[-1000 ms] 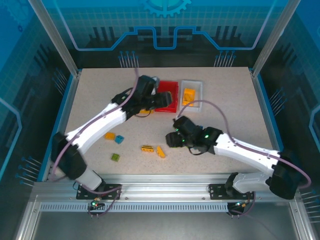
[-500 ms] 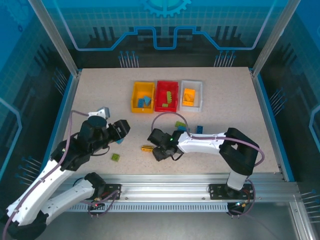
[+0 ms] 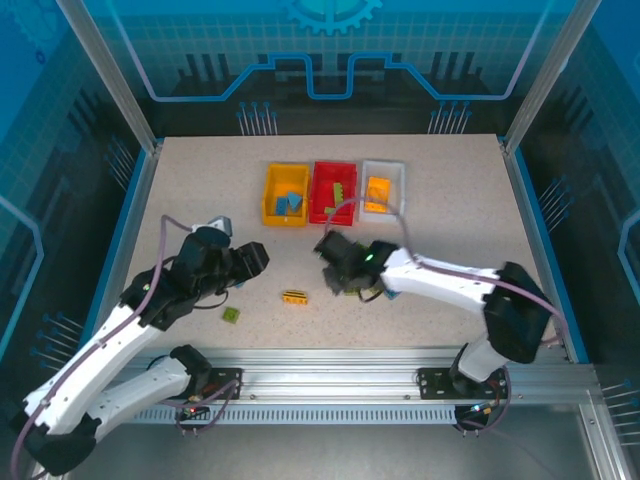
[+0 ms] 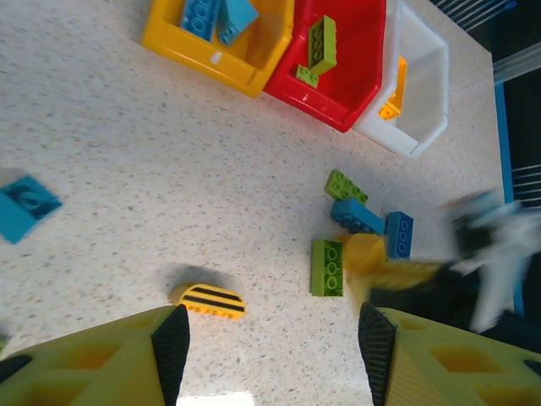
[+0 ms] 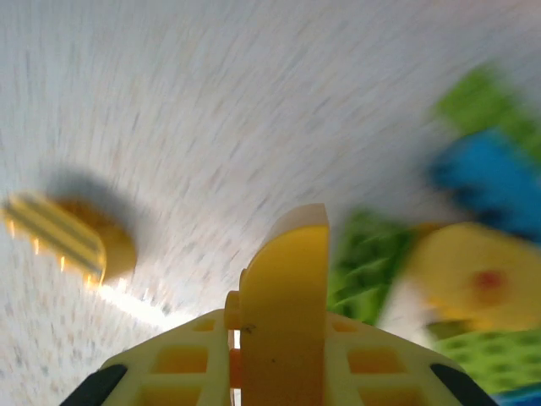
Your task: Sort the legos into containers by color
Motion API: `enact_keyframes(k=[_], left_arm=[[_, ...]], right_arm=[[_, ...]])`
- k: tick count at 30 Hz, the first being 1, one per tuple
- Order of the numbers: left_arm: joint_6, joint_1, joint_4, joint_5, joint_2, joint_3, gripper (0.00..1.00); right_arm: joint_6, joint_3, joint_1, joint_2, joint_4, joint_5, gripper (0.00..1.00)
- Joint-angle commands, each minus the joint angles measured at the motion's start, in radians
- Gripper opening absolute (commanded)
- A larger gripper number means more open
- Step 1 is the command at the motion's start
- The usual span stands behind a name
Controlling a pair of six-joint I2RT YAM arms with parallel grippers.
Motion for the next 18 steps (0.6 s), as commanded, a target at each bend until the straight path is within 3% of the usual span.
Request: enact_keyframes(k=[1,7,11,18], left_arm=[[0.033,-0.002,0.144,0.093,0.108,0.060,0.60],[0.121,-0.059,0.292,0.102,0.335,0.197,0.61],[0.161,-0.092,0.365,0.102,0.457,0.278,0.61],[0.185,-0.120,0.401,0.109,0.602,0.370,0.61]], right_arm=[[-0.056,0.078,-0.168,-0.028,-0.047,0.031,0.20],[-0.081,0.365,-0.404,0.191,-0.107,0.032,0.21],[-0.067,0.593,-0.473,0.389,-0.191,0.074,0.21],[-0.081,0.900,-0.549,0.670,-0.280,0.019,0.21]])
